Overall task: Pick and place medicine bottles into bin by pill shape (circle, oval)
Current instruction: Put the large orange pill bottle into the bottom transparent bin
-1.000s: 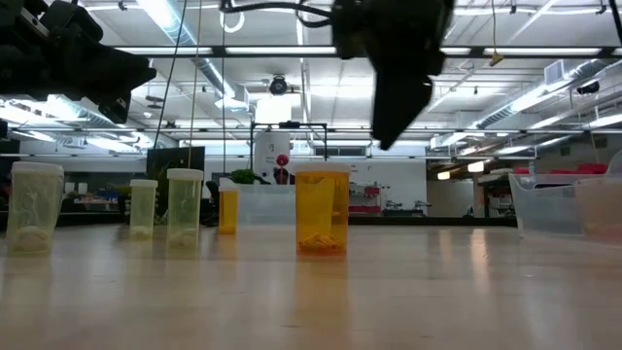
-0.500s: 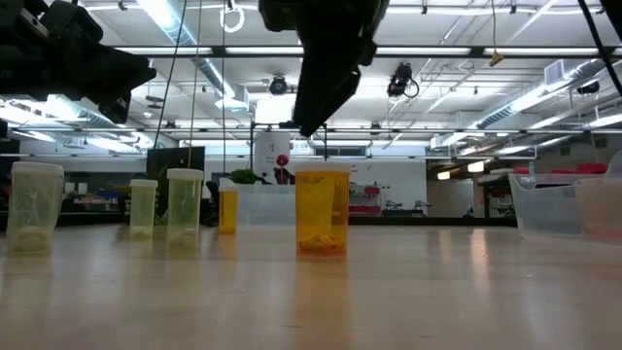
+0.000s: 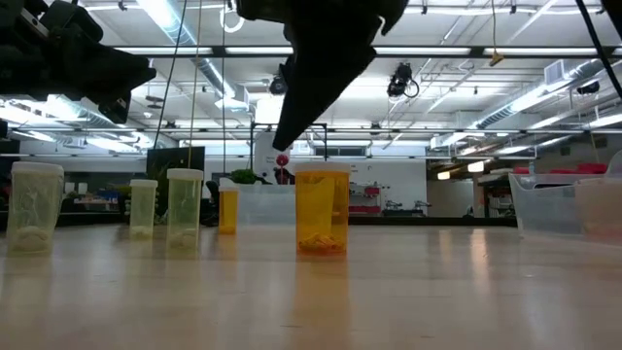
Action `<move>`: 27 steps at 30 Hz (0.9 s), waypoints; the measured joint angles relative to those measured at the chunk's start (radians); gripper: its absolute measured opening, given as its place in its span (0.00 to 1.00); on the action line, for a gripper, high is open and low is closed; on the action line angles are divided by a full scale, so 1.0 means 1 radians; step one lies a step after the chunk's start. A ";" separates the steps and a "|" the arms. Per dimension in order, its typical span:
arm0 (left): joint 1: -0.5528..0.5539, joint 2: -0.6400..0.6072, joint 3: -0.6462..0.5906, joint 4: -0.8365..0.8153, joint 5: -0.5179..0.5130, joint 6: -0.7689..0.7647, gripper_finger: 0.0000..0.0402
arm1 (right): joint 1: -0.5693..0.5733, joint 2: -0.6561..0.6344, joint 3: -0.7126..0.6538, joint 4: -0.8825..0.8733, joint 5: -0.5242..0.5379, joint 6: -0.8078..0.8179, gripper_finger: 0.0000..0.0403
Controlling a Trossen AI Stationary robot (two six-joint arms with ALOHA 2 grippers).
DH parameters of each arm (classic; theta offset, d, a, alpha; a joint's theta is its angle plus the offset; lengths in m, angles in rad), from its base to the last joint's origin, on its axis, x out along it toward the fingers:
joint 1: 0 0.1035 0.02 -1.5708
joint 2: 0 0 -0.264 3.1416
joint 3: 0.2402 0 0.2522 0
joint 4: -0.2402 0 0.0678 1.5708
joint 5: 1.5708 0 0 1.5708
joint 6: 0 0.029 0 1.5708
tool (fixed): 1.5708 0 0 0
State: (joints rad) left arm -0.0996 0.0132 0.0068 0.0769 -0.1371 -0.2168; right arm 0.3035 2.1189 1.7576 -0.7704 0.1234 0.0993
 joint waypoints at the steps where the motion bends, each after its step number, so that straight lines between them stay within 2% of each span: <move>1: 0.000 0.000 0.000 0.000 0.000 0.000 0.22 | 0.002 0.002 0.000 0.005 0.007 -0.007 0.65; 6: 0.000 0.000 0.000 0.001 0.000 0.000 0.22 | 0.007 0.021 -0.002 -0.010 0.041 -0.032 0.64; 27: 0.000 0.000 0.000 0.000 0.000 0.000 0.21 | 0.000 0.017 -0.063 -0.033 0.029 0.035 0.63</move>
State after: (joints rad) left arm -0.0994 0.0128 0.0071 0.0772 -0.1375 -0.2165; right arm 0.3035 2.1357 1.6943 -0.8035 0.1527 0.1339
